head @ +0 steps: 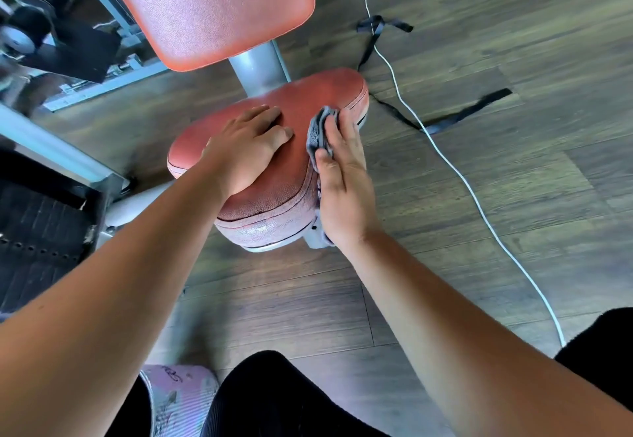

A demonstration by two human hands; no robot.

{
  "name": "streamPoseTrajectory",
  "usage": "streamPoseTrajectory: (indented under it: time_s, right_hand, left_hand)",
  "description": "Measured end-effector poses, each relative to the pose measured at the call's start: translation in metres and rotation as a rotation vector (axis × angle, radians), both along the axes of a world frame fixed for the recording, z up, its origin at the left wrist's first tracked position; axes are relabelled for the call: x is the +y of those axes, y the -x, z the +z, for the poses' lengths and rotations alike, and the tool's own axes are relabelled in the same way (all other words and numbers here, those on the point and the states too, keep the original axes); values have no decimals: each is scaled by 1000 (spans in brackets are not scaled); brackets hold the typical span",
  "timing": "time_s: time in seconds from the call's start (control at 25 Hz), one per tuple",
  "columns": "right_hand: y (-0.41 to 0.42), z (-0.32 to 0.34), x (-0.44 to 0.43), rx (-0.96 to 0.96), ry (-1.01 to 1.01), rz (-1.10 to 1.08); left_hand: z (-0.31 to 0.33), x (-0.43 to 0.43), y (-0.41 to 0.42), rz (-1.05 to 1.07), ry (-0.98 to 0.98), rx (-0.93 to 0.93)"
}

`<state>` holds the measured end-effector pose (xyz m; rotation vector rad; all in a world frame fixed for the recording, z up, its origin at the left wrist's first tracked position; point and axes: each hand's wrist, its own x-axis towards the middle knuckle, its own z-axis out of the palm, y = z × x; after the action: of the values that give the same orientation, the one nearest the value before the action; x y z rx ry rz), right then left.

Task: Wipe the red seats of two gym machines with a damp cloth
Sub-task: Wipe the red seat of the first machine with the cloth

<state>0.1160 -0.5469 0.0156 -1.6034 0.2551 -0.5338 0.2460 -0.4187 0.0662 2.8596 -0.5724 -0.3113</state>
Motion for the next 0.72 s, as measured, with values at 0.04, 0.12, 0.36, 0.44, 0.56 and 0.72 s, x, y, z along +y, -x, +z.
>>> streamPoseTrajectory:
  time_s: [0.04, 0.12, 0.36, 0.44, 0.56, 0.72]
  right_hand:
    - [5, 3, 3, 1, -13, 3]
    - [39, 5, 26, -24, -54, 49]
    - [9, 3, 10, 1, -12, 11]
    - [15, 7, 23, 27, 8, -40]
    - [50, 6, 46, -50, 81, 10]
    - [-36, -1, -16, 51, 73, -66]
  left_hand:
    - [0, 0, -1, -1, 3, -5]
    - [0, 0, 2, 39, 49, -1]
    - [-6, 4, -6, -40, -35, -40]
    - [-7, 5, -8, -44, -48, -45]
    - [-7, 5, -5, -47, -19, -49]
    - [4, -5, 8, 90, 115, 9]
